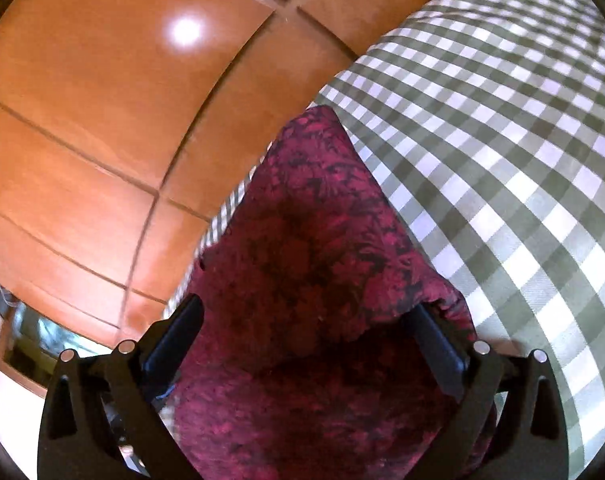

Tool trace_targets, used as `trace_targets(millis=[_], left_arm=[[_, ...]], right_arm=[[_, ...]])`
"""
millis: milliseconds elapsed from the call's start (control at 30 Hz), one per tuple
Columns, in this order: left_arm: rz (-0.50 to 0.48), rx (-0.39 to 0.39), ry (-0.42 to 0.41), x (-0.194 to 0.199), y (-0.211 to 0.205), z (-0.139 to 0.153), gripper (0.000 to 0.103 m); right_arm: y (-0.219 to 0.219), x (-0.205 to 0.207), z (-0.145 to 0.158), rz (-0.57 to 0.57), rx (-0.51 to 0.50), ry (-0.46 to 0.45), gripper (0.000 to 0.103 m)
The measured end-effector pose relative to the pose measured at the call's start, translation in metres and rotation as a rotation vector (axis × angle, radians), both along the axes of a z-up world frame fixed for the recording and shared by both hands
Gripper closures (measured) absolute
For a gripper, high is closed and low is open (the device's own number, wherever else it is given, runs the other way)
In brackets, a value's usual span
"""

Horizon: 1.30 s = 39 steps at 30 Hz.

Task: Fold small clothes
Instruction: 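Grasp the sleeve cuff with the left tool and fold it over the body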

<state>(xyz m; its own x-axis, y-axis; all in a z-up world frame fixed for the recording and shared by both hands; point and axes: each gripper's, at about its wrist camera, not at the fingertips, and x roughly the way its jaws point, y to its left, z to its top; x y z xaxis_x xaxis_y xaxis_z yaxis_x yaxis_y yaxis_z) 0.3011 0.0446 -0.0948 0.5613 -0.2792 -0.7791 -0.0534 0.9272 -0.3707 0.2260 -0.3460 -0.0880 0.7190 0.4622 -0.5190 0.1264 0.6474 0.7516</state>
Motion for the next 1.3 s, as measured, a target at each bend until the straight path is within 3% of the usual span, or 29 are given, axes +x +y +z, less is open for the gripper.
trace_targets(millis=[100,167,333,500,667,800,867,1000,1067,1100,1167,1300], left_arm=[[-0.013,0.023,-0.021,0.001,-0.004,0.005,0.094],[-0.023,0.028,-0.044,-0.002,-0.003,0.010,0.094],[-0.036,0.053,-0.096,-0.011,-0.005,0.020,0.093],[-0.029,0.107,-0.137,-0.013,-0.006,0.025,0.094],[-0.006,0.161,-0.058,-0.005,-0.006,-0.005,0.093],[0.009,0.145,-0.052,-0.003,-0.004,-0.017,0.091],[0.023,0.107,-0.039,-0.002,0.001,-0.015,0.087],[0.006,0.118,-0.062,-0.017,0.003,-0.005,0.074],[0.028,0.131,-0.066,-0.031,0.006,0.001,0.052],[0.061,0.144,-0.076,-0.039,0.008,0.004,0.035],[0.091,0.105,-0.109,-0.058,0.017,0.008,0.034],[0.126,0.084,-0.085,-0.087,0.035,0.005,0.034]], right_arm=[[0.013,-0.013,0.017,0.129,-0.075,0.031,0.003],[0.027,-0.024,0.037,0.221,-0.155,-0.012,0.003],[0.053,-0.010,0.074,0.213,-0.314,-0.120,0.003],[0.073,0.051,0.052,0.149,-0.507,-0.039,0.005],[0.077,0.092,-0.001,0.134,-0.648,0.117,0.006],[0.083,0.089,-0.010,0.117,-0.706,0.088,0.004],[0.084,0.088,-0.008,0.114,-0.720,0.096,0.003],[0.094,0.076,0.008,0.098,-0.738,0.099,0.003],[0.097,0.064,0.023,0.087,-0.719,0.072,0.002],[0.100,0.052,0.029,0.084,-0.709,0.049,0.002],[0.107,0.032,0.035,0.094,-0.704,0.026,0.002],[0.126,-0.001,0.035,0.129,-0.717,0.013,0.002]])
